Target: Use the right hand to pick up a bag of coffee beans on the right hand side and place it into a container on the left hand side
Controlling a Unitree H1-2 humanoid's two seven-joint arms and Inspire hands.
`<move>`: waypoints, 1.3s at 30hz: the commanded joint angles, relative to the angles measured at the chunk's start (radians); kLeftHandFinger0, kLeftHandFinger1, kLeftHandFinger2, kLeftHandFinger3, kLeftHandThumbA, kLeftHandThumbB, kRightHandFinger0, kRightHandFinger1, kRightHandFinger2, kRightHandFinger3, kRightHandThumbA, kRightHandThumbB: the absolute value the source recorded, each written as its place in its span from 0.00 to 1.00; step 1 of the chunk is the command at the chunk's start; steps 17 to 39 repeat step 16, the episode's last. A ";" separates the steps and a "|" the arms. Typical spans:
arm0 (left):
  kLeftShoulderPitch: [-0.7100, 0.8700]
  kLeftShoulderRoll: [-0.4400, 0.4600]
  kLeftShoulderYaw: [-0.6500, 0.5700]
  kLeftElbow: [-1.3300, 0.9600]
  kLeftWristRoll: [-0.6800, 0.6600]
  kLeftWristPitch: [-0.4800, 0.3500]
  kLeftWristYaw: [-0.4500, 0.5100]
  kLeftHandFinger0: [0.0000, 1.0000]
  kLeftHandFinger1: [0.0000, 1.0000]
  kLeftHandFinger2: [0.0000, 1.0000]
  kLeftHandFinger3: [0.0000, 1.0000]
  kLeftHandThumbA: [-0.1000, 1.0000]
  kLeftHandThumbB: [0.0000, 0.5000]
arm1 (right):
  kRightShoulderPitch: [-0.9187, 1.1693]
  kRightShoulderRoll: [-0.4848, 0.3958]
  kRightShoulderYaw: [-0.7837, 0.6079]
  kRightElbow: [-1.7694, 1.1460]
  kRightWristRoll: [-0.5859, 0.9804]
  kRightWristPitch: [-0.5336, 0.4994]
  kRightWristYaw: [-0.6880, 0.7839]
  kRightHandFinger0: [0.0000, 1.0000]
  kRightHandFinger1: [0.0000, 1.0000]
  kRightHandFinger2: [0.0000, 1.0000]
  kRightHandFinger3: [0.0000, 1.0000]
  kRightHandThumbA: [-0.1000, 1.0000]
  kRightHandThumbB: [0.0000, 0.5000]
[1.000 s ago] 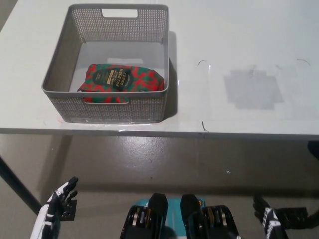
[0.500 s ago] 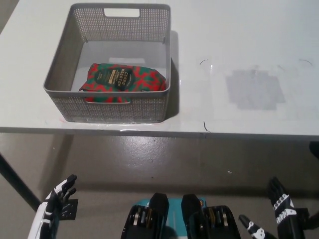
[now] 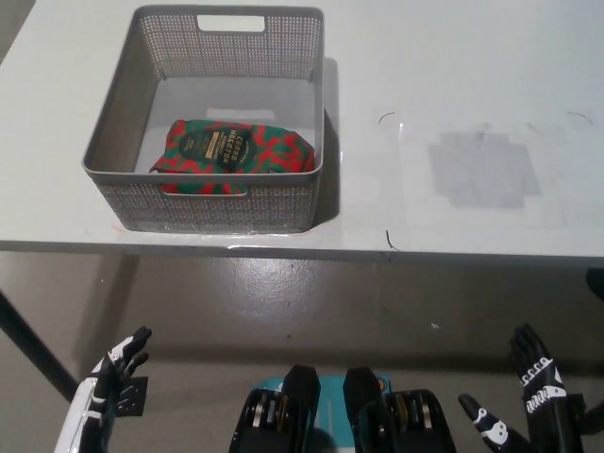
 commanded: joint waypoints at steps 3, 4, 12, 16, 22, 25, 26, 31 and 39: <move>-0.015 0.023 -0.009 -0.011 0.021 -0.013 -0.018 1.00 1.00 1.00 1.00 1.00 0.44 | -0.013 -0.004 0.005 -0.013 0.013 -0.073 -0.023 1.00 1.00 1.00 1.00 1.00 0.56; -0.013 0.022 -0.010 -0.009 0.023 -0.015 -0.017 1.00 1.00 1.00 1.00 1.00 0.46 | -0.011 -0.004 0.007 -0.014 0.006 -0.073 -0.027 1.00 1.00 1.00 1.00 1.00 0.55; -0.013 0.025 -0.012 -0.020 0.021 0.001 -0.021 1.00 1.00 1.00 1.00 1.00 0.48 | -0.014 -0.009 0.014 -0.009 -0.016 -0.073 -0.050 1.00 1.00 1.00 1.00 1.00 0.50; -0.013 0.025 -0.010 -0.024 0.025 0.016 -0.018 1.00 1.00 1.00 1.00 1.00 0.51 | -0.018 -0.010 0.015 -0.003 -0.004 -0.073 -0.047 1.00 1.00 1.00 1.00 1.00 0.50; -0.013 0.025 -0.010 -0.024 0.025 0.016 -0.018 1.00 1.00 1.00 1.00 1.00 0.51 | -0.018 -0.010 0.015 -0.003 -0.004 -0.073 -0.047 1.00 1.00 1.00 1.00 1.00 0.50; -0.013 0.025 -0.010 -0.024 0.025 0.016 -0.018 1.00 1.00 1.00 1.00 1.00 0.51 | -0.018 -0.010 0.015 -0.003 -0.004 -0.073 -0.047 1.00 1.00 1.00 1.00 1.00 0.50; -0.013 0.025 -0.010 -0.024 0.025 0.016 -0.018 1.00 1.00 1.00 1.00 1.00 0.51 | -0.018 -0.010 0.015 -0.003 -0.004 -0.073 -0.047 1.00 1.00 1.00 1.00 1.00 0.50; -0.013 0.025 -0.010 -0.024 0.025 0.016 -0.018 1.00 1.00 1.00 1.00 1.00 0.51 | -0.018 -0.010 0.015 -0.003 -0.004 -0.073 -0.047 1.00 1.00 1.00 1.00 1.00 0.50; -0.013 0.025 -0.010 -0.024 0.025 0.016 -0.018 1.00 1.00 1.00 1.00 1.00 0.51 | -0.018 -0.010 0.015 -0.003 -0.004 -0.073 -0.047 1.00 1.00 1.00 1.00 1.00 0.50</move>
